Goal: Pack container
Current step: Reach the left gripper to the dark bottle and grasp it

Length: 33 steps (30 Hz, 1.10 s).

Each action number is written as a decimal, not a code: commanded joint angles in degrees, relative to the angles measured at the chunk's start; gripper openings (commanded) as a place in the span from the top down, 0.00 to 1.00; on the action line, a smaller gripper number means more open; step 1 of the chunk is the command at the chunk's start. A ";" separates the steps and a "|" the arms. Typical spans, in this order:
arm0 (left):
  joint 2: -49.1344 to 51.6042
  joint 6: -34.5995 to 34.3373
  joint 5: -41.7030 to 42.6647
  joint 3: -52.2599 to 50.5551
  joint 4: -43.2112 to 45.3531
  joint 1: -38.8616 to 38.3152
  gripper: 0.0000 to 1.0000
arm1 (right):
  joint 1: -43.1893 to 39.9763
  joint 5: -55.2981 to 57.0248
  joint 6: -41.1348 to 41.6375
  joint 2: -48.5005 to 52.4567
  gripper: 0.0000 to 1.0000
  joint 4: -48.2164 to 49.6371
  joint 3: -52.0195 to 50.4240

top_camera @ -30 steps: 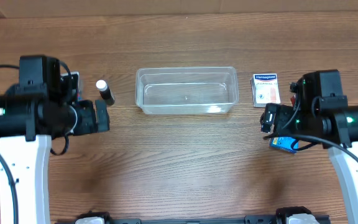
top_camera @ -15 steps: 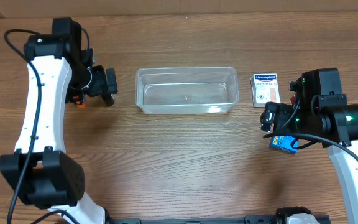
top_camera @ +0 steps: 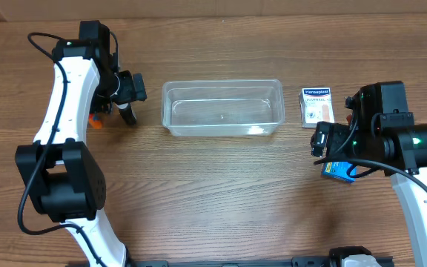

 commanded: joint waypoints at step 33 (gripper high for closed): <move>5.53 -3.37 -5.20 3.50 -1.73 -0.50 0.87 | -0.11 0.68 -0.17 -0.33 0.00 0.35 1.84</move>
